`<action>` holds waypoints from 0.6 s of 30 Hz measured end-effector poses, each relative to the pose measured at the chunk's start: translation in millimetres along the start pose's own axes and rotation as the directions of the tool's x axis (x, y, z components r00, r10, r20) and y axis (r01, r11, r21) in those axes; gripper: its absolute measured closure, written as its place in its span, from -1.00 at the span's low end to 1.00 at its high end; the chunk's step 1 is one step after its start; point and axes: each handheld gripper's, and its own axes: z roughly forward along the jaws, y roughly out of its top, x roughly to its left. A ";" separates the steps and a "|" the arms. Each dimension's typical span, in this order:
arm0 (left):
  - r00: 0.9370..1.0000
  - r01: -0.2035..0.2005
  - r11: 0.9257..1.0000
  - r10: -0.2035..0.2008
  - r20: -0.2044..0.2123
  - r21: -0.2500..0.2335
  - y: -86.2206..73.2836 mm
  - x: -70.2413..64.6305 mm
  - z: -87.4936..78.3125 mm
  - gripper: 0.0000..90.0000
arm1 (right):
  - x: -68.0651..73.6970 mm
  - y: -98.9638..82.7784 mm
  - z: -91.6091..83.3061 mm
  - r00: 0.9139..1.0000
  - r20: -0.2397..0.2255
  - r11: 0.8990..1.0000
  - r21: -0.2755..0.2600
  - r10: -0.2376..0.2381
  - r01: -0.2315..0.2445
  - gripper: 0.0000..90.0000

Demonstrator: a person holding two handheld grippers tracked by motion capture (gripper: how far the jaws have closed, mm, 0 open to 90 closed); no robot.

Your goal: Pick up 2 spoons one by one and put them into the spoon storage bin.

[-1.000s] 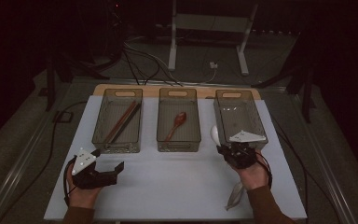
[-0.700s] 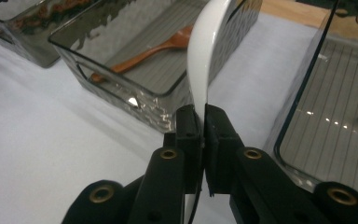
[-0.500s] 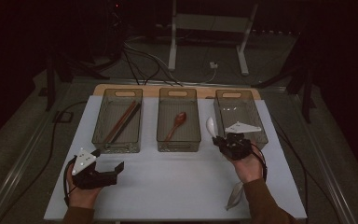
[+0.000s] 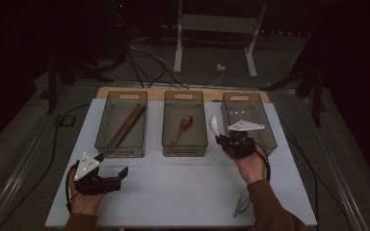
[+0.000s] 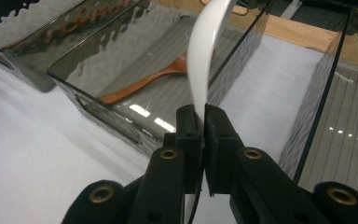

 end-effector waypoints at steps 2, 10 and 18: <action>1.000 -0.001 1.000 0.001 0.001 0.001 0.0 -0.1 0.2 -0.99 | -0.1 2.0 1.5 1.000 0.001 1.000 -0.003 0.002 -0.002 0.91; 1.000 0.000 1.000 0.000 0.002 0.002 -0.4 0.1 0.6 -0.99 | 0.5 9.9 6.2 1.000 0.003 1.000 -0.016 0.004 -0.004 0.91; 1.000 -0.001 1.000 0.001 0.003 0.004 -0.7 0.1 0.9 -0.99 | 2.3 19.6 10.6 1.000 -0.001 0.999 -0.034 -0.001 0.001 0.91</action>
